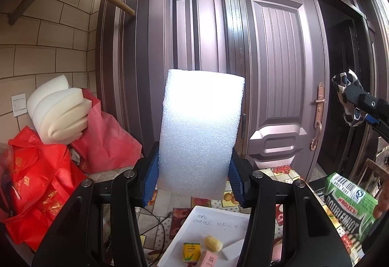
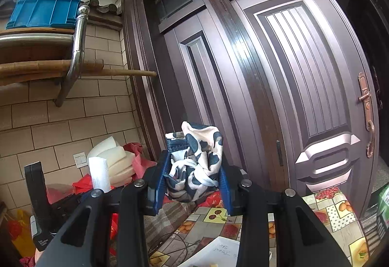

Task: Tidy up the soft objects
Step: 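Lift and carry the foam sheet and leopard cloth over the white tray with both tools, then open the left tool to drop the foam sheet while the right tool releases the cloth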

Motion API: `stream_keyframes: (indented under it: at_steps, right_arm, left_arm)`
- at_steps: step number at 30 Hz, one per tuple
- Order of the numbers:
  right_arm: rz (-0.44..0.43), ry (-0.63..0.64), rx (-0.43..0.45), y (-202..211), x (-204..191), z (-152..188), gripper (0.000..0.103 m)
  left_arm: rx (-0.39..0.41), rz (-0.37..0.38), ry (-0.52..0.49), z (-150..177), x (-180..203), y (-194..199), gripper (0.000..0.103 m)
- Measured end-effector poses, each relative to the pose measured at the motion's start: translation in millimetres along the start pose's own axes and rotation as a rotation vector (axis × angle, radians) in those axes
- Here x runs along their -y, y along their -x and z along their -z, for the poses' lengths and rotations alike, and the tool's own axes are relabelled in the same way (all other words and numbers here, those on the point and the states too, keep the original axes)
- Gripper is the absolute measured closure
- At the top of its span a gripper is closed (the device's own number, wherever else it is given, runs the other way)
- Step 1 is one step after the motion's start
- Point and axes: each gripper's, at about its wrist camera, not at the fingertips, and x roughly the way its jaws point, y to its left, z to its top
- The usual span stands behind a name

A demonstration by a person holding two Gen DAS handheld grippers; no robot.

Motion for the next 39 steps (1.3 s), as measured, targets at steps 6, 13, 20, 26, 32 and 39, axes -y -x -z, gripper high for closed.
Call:
stream_keyframes:
  at_steps: [6,13,20,26,32,39]
  right_arm:
    - [0.026,-0.005,-0.066,-20.8,3.2,15.2,0.066]
    - [0.046,-0.008,-0.181,-51.6,18.8,50.5,0.066]
    - [0.088,-0.061,-0.325,-84.8,38.7,95.5,0.066]
    - [0.125,-0.103,-0.510,-114.3,56.2,155.7,0.065]
    - [0.176,-0.158,-0.706,-144.6,83.4,227.8,0.064]
    - [0.198,-0.211,-0.832,-171.3,105.9,280.0,0.061]
  left_arm:
    - [-0.083,0.025,0.033,17.2,1.8,-33.7,0.053]
    - [-0.225,0.065,0.105,54.5,-2.6,-73.5,0.053]
    - [-0.395,0.096,0.135,109.2,-3.8,-120.3,0.053]
    - [-0.571,0.138,0.165,169.7,4.3,-168.8,0.053]
    - [-0.700,0.137,0.182,221.5,11.3,-200.5,0.053]
    - [-0.755,0.102,0.149,256.7,16.3,-213.7,0.020]
